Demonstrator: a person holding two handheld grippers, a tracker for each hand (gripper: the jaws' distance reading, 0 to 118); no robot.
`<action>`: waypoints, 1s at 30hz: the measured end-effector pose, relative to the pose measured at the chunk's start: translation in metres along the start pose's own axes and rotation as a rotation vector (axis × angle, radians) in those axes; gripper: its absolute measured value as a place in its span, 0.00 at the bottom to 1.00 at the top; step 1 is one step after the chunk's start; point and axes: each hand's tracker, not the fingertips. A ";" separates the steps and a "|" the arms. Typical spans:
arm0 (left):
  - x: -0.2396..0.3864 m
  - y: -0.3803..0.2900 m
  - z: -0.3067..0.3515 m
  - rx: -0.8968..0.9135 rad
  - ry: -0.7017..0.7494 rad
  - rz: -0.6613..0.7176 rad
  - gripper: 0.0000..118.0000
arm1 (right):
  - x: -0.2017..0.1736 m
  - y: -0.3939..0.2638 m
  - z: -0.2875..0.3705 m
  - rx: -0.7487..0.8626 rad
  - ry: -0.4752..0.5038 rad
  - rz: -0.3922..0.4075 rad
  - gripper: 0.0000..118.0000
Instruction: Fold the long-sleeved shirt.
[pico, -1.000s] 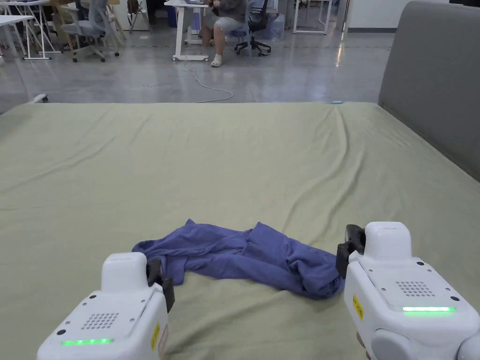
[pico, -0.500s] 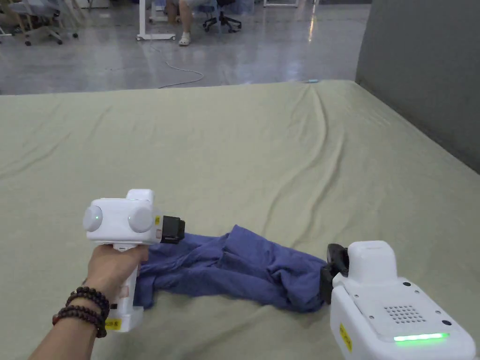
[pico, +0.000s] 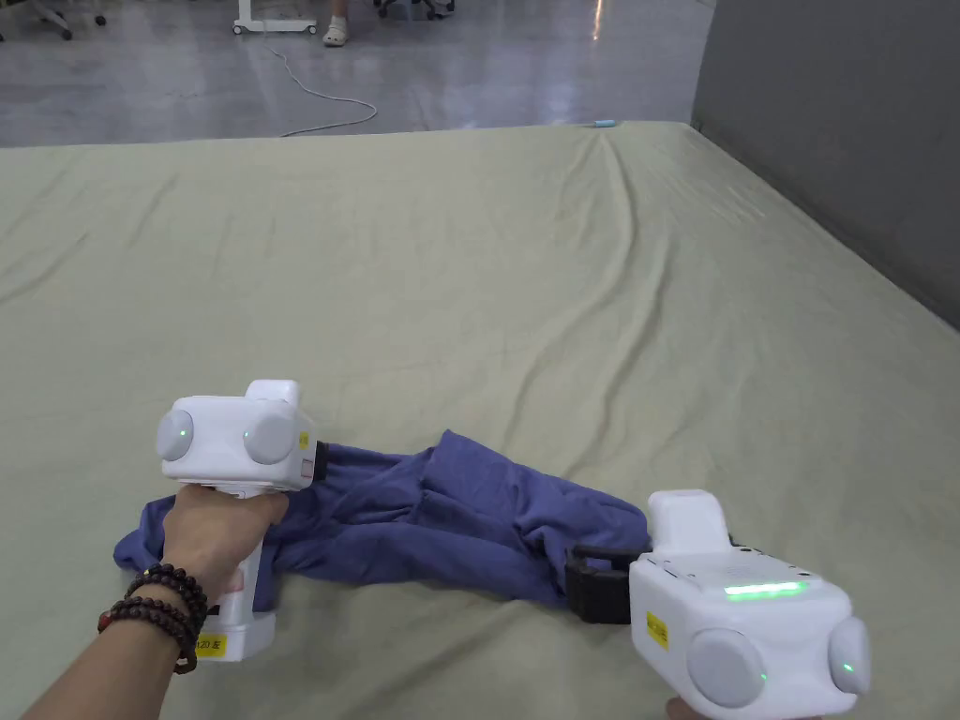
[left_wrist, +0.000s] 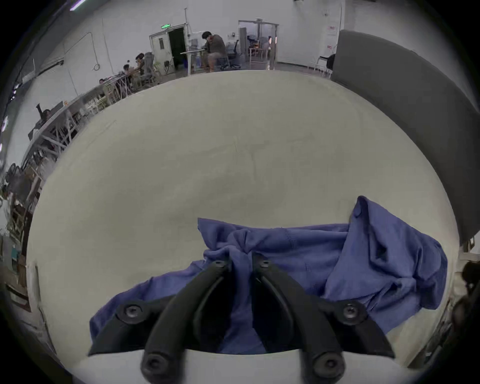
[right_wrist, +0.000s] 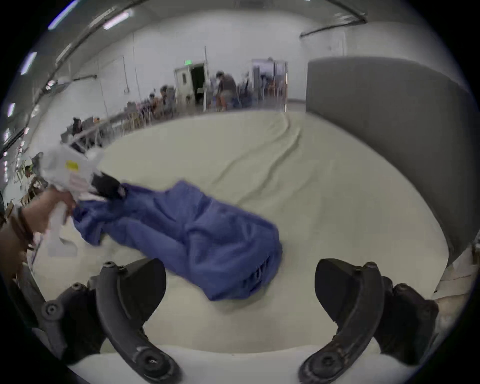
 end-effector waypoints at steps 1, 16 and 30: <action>-0.001 0.000 0.002 0.006 -0.001 0.004 0.05 | -0.003 -0.002 -0.010 -0.017 -0.006 -0.002 0.87; -0.021 0.013 0.097 0.230 -0.114 0.104 0.05 | 0.017 0.066 0.020 0.169 0.067 -0.046 0.06; -0.070 0.183 0.334 0.695 -0.084 0.165 0.05 | -0.015 0.370 0.170 0.603 0.119 0.130 0.06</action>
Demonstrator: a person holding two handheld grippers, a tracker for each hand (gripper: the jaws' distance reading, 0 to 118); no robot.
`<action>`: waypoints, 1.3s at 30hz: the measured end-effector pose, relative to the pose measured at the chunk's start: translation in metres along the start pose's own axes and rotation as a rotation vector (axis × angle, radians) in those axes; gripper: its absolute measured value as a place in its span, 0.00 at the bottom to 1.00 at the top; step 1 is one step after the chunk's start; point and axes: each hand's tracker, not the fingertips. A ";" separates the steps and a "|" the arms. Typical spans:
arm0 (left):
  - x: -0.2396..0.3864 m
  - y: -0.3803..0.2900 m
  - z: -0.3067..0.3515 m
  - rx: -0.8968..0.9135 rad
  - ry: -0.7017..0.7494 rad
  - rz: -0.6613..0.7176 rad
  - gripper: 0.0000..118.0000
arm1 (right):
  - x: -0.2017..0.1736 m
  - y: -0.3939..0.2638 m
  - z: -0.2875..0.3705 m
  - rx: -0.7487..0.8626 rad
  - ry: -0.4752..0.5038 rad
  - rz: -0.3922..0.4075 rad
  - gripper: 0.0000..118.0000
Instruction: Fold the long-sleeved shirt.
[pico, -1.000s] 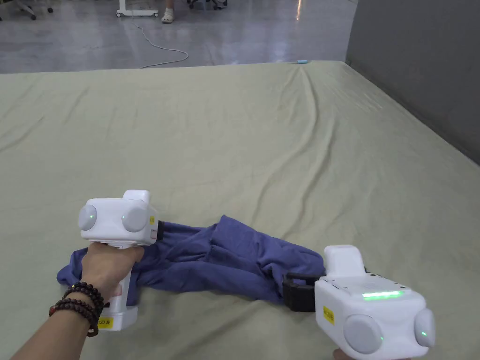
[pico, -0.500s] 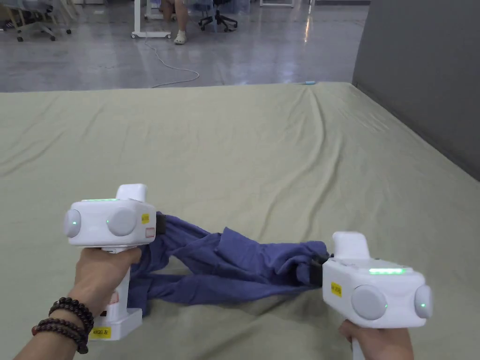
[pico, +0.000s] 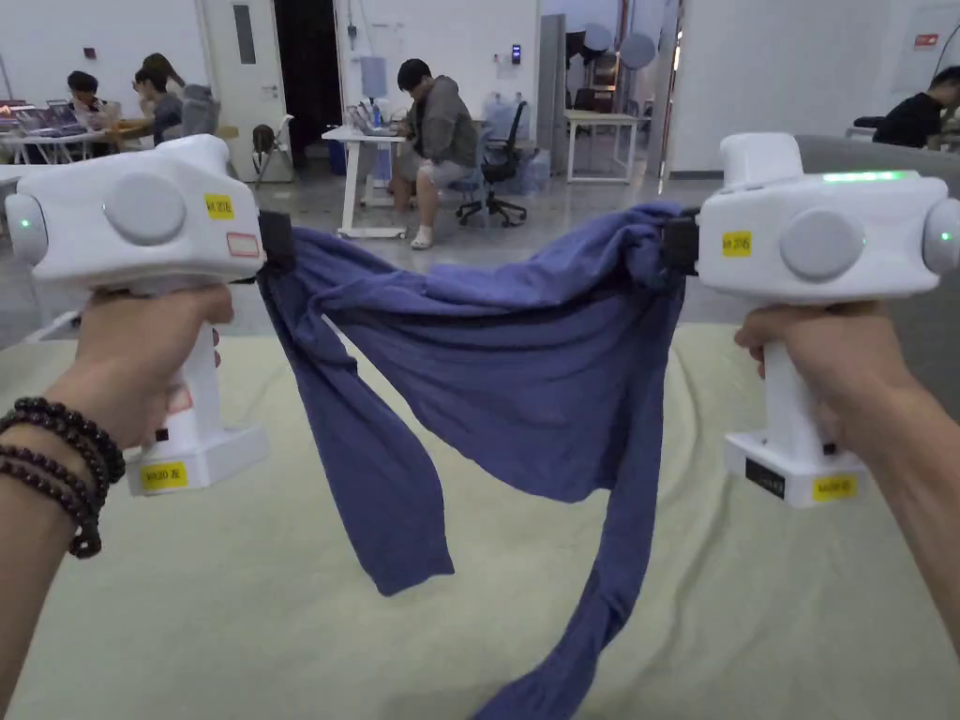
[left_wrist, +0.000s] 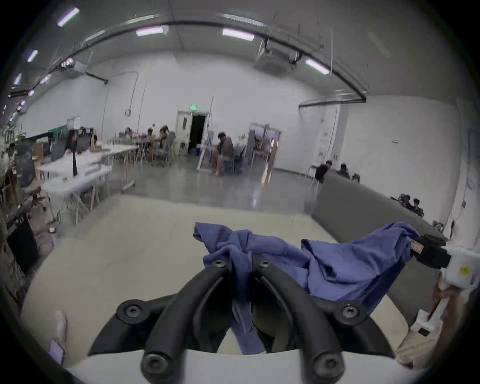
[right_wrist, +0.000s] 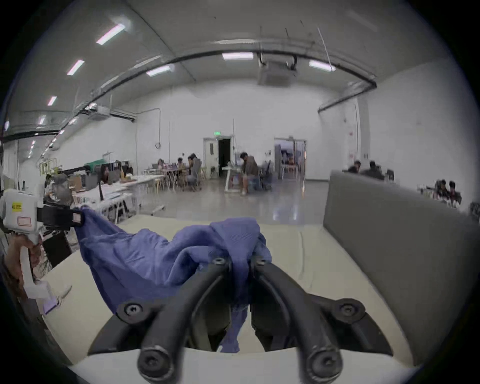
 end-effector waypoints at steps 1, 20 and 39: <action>0.003 0.014 0.000 0.011 0.019 -0.010 0.05 | 0.000 0.017 -0.004 0.006 -0.001 -0.002 0.06; -0.034 -0.232 -0.097 -0.442 0.089 0.058 0.05 | -0.008 -0.211 -0.109 -0.332 0.076 -0.087 0.06; -0.046 -0.407 0.068 -0.602 0.134 0.053 0.05 | -0.041 -0.374 0.102 -0.589 0.115 0.035 0.06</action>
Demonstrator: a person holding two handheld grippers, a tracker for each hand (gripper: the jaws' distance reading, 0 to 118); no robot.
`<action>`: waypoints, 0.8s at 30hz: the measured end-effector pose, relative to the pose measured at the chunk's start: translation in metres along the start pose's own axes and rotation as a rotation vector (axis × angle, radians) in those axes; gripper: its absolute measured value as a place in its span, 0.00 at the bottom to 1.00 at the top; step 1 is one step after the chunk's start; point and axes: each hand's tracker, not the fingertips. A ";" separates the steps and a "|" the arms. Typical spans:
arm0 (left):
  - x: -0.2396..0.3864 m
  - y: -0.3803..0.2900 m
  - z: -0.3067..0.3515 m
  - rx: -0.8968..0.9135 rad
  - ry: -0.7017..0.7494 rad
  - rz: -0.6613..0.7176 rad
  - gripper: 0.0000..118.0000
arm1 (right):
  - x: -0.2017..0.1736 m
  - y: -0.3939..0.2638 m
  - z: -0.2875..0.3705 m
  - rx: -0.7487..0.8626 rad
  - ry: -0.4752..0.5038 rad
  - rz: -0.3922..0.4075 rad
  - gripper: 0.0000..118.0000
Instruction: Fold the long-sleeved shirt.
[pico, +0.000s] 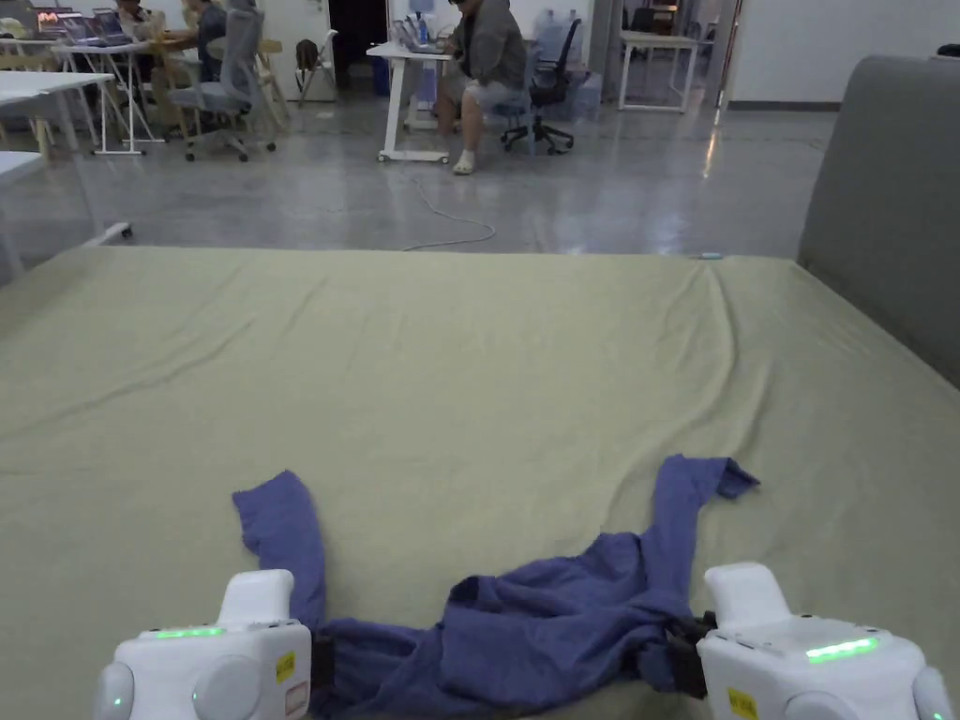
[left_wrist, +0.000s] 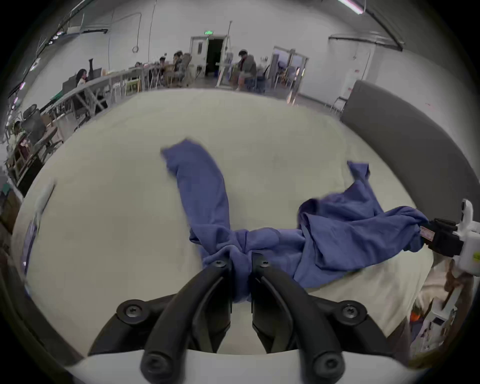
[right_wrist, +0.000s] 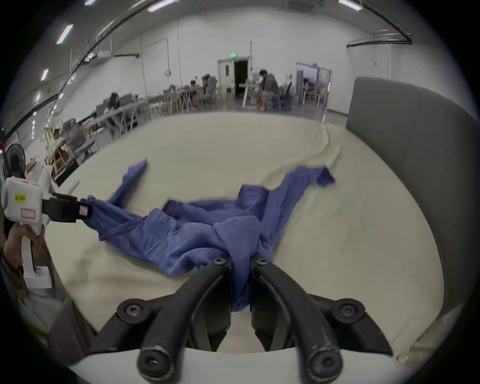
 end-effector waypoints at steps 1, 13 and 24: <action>0.002 -0.014 -0.001 -0.038 0.022 -0.017 0.05 | -0.002 -0.014 0.002 -0.044 -0.001 -0.005 0.06; -0.003 -0.048 0.022 0.006 0.044 0.063 1.00 | 0.001 -0.045 0.029 -0.054 -0.052 -0.026 0.92; 0.012 -0.032 0.068 0.151 -0.021 0.080 0.00 | -0.005 -0.010 0.078 0.099 -0.059 -0.071 0.00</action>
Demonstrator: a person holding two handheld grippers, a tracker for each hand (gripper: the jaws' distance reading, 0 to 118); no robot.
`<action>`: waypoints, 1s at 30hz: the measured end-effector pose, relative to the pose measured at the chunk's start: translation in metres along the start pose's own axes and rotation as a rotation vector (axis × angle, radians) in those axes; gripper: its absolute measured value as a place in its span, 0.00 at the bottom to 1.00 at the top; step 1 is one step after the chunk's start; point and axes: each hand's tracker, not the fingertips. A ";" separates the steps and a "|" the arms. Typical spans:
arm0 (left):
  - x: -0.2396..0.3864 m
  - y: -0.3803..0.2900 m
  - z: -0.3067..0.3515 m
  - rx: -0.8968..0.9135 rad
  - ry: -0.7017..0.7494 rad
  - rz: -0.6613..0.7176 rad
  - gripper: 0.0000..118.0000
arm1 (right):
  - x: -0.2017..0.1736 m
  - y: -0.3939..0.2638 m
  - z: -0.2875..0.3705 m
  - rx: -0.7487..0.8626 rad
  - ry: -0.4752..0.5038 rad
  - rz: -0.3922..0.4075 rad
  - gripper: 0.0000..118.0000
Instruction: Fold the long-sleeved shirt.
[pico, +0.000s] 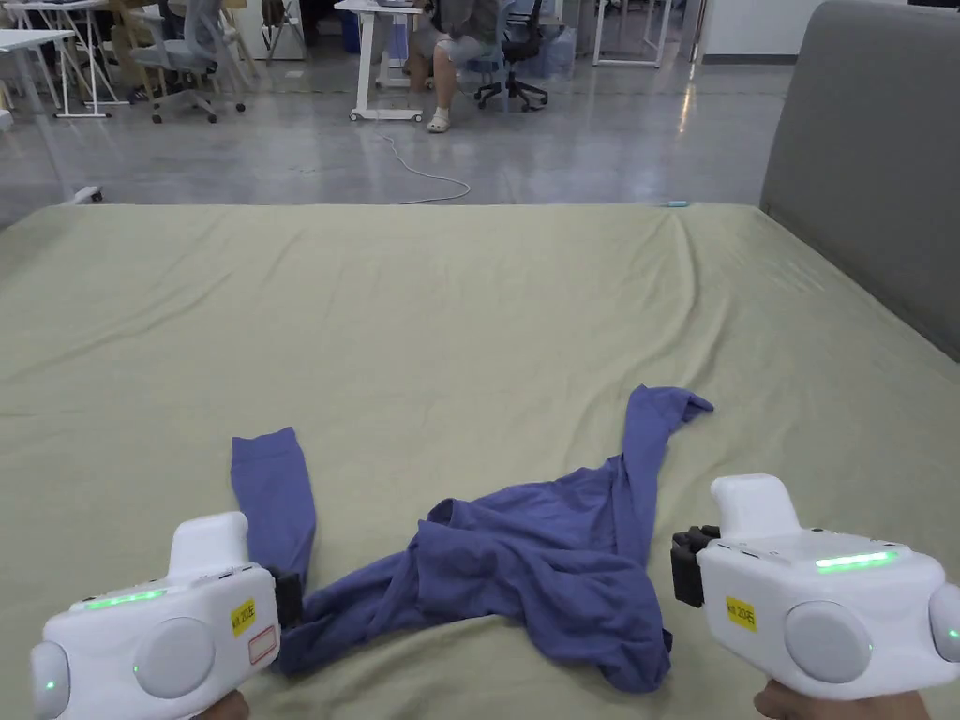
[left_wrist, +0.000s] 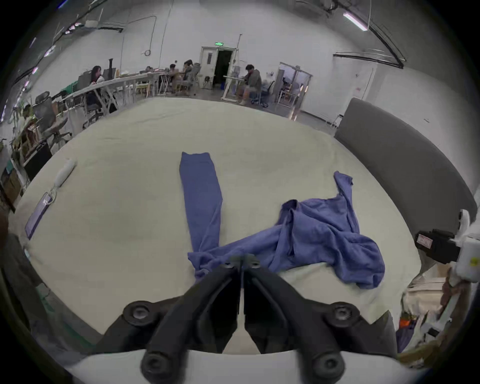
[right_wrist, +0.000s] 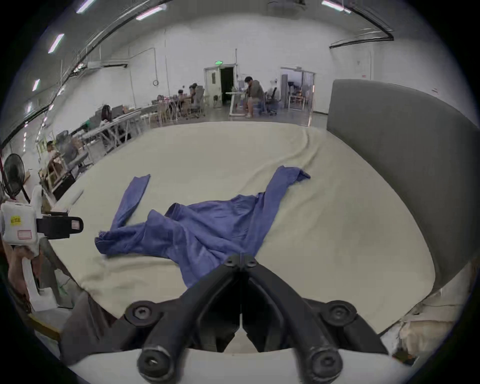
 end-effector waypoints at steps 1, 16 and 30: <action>0.001 0.002 -0.001 -0.003 -0.007 -0.007 0.00 | -0.001 -0.001 -0.001 -0.020 0.036 0.010 0.00; 0.038 0.029 -0.154 -0.250 0.197 -0.214 0.85 | 0.006 -0.017 -0.011 -0.069 0.034 -0.042 0.00; 0.063 -0.001 -0.113 -0.239 0.077 -0.241 0.00 | 0.006 0.057 -0.080 -0.054 0.052 0.019 0.00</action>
